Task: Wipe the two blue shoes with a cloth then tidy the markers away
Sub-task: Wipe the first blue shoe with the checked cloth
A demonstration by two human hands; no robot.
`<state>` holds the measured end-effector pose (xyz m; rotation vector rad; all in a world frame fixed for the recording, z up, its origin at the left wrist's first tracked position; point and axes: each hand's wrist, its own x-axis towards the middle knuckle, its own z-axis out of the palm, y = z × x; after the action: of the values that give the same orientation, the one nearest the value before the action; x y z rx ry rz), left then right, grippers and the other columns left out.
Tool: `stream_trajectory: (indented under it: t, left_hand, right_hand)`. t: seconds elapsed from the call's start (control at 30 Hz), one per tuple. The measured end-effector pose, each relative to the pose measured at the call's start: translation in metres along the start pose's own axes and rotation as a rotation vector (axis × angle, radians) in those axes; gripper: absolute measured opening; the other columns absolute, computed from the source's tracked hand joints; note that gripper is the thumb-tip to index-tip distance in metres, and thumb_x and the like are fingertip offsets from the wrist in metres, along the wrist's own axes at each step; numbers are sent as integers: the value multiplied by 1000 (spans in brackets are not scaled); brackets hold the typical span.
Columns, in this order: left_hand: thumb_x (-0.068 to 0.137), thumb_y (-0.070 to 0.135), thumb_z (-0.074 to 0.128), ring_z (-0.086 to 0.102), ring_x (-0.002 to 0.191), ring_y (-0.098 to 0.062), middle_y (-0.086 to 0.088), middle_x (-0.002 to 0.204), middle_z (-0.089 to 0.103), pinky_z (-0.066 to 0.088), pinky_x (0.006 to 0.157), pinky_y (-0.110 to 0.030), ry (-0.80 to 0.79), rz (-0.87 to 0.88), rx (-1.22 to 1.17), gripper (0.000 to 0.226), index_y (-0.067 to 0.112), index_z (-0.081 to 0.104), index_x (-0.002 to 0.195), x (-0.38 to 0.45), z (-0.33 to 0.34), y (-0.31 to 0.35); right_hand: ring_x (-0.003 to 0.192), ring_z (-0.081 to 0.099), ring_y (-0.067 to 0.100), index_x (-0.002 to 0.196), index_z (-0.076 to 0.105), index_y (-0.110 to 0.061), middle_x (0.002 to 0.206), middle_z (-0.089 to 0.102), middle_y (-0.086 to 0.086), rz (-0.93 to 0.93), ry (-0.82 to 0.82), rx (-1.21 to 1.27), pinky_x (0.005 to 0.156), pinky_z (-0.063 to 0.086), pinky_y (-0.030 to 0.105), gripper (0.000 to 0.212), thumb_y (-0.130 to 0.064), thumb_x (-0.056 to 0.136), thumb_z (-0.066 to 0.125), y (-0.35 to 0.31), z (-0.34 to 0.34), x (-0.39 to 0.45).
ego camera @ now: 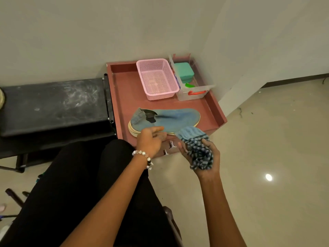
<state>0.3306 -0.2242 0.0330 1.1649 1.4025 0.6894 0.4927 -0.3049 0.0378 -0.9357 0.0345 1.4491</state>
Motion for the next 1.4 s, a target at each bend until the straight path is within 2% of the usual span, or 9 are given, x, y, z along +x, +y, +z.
stream_trajectory:
  t: [0.1,0.27,0.53,0.7,0.9,1.07,1.2,1.3,1.4]
  left_hand:
    - [91,23,64,68,90,-20,-4,97,71,55,80,-34,-120,-235,-307,9,16,67,96,-25,12,19]
    - [82,41,71,68,87,-26,-7,88,71,56,83,-46,-220,-443,-403,30,13,65,87,-47,21,26]
    - [81,2,72,70,74,-19,-12,91,71,59,61,-33,-176,-489,-626,16,3,66,96,-48,18,27]
    - [79,-10,68,71,72,-22,-12,86,72,58,60,-34,-148,-380,-710,40,12,61,112,-40,13,40]
    - [79,-15,64,68,72,-22,-14,85,65,58,67,-32,-207,-173,-553,49,12,60,120,-34,9,37]
    - [83,-7,66,67,82,-25,-17,96,68,56,81,-39,-170,-164,-335,45,5,56,124,-23,3,24]
    - [84,22,71,61,99,-11,1,110,63,51,77,-15,-254,-82,-154,47,12,54,126,-28,11,23]
    - [71,35,75,60,107,-10,2,119,62,50,87,-21,-528,13,-152,69,16,51,133,-38,20,21]
    - [66,26,86,64,103,-10,0,114,67,53,88,-25,-642,90,-82,71,21,52,128,-42,32,18]
  right_hand:
    - [124,47,40,133,45,3,137,47,24,14,-13,3,107,33,55,59,-26,82,57,10,13,-5]
    - [85,64,31,112,59,4,102,62,22,-139,149,-326,73,54,39,34,-17,85,60,11,32,-12]
    - [107,62,32,116,60,6,115,64,22,-181,-52,-477,95,48,44,48,-31,86,60,-15,42,-34]
    - [109,61,32,111,63,-1,115,65,20,-164,50,-410,91,49,44,51,-44,86,59,-31,23,-35]
    - [111,60,34,121,59,-4,121,62,20,300,-24,-592,95,47,50,63,-50,77,63,-29,6,-37]
    - [95,67,27,98,72,-1,110,67,20,162,-73,-443,76,57,37,70,-34,40,95,-28,4,-30]
    - [104,64,32,116,61,6,116,63,23,73,-40,-311,80,56,40,72,-29,58,87,-29,16,-26]
    - [110,59,38,123,54,8,121,60,25,49,67,-274,91,50,53,60,-24,76,73,-32,27,-25]
    - [93,67,34,110,62,7,102,68,21,-2,100,-400,81,55,50,41,-18,79,72,-38,42,-30]
